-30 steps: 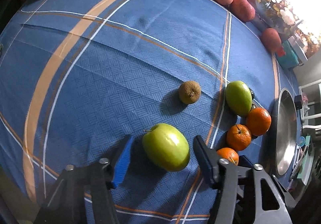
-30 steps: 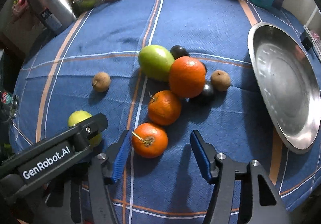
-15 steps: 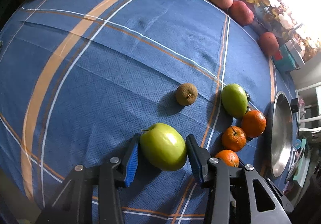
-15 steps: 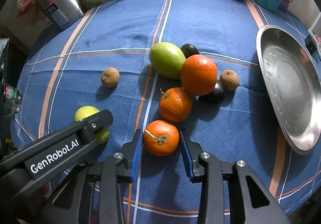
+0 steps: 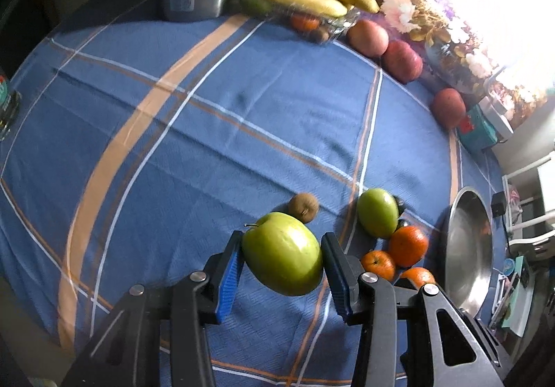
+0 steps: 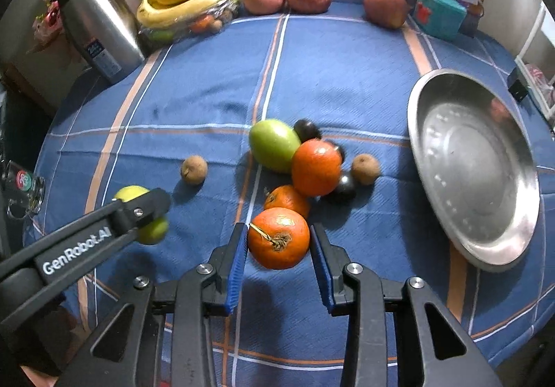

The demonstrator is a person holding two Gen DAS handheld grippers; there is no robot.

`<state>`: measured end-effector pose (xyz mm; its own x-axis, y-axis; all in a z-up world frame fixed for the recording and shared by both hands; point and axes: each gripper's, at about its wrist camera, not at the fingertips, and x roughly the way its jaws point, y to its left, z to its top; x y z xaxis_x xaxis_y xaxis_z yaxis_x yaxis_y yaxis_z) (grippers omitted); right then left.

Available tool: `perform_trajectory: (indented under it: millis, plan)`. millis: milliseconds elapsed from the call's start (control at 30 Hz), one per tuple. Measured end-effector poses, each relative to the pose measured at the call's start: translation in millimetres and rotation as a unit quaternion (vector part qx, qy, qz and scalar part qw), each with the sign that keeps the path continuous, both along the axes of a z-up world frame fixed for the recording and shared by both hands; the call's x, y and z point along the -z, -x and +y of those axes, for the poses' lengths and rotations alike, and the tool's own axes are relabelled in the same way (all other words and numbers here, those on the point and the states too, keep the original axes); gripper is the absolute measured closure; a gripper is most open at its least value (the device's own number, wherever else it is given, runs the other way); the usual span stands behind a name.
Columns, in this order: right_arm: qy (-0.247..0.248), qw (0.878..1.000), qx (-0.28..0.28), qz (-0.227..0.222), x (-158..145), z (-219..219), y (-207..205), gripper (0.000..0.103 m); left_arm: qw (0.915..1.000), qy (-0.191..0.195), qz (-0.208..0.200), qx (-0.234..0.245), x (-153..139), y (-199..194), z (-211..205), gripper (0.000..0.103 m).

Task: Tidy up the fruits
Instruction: 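Carry the green apple and tangerine into the steel bowl and open both tools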

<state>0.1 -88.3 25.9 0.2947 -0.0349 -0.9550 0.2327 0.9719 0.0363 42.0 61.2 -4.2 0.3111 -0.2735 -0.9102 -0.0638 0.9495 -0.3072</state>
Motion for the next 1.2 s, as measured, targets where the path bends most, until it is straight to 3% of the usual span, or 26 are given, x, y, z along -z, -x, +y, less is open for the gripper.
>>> perform_trajectory:
  millis: [500, 867, 1200]
  plan:
    - [0.035, 0.998, 0.052, -0.027, -27, -37, -23, 0.065, 0.9989, -0.021, -0.017, 0.039, -21, -26, -56, 0.055]
    - [0.033, 0.989, 0.143, -0.009, -22, -115, -15, 0.065, 0.9953, -0.033, -0.023, 0.088, -24, -28, -113, 0.055]
    - [0.052, 0.976, 0.213, -0.001, -27, -173, 3, 0.065, 0.9847, -0.047, -0.037, 0.164, -28, -17, -181, 0.055]
